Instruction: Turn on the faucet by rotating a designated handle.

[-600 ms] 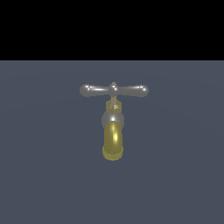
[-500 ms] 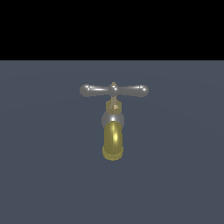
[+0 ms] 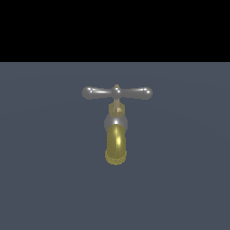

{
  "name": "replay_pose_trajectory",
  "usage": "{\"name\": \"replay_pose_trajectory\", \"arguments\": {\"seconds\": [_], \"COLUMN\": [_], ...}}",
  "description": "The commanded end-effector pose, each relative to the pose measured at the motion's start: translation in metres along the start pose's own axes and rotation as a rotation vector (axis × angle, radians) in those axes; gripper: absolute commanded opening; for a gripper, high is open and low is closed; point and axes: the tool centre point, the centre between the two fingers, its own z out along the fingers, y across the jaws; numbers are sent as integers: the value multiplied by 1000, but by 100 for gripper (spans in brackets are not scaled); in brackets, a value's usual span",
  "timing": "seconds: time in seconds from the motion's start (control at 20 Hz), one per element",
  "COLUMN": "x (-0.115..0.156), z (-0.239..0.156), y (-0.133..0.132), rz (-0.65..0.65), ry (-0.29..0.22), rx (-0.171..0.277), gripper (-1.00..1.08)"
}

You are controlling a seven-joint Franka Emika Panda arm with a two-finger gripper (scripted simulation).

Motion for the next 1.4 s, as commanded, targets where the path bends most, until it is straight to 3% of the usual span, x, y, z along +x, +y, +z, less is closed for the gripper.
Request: {"name": "replay_pose_trajectory", "arguments": {"seconds": [0.0,1.35], "x": [0,24], "z": [7,141], "y": [4,70], "rz": [-30,-628], "ry": [-1,-14], "rx": [2,35], "gripper": [-100,-100]}}
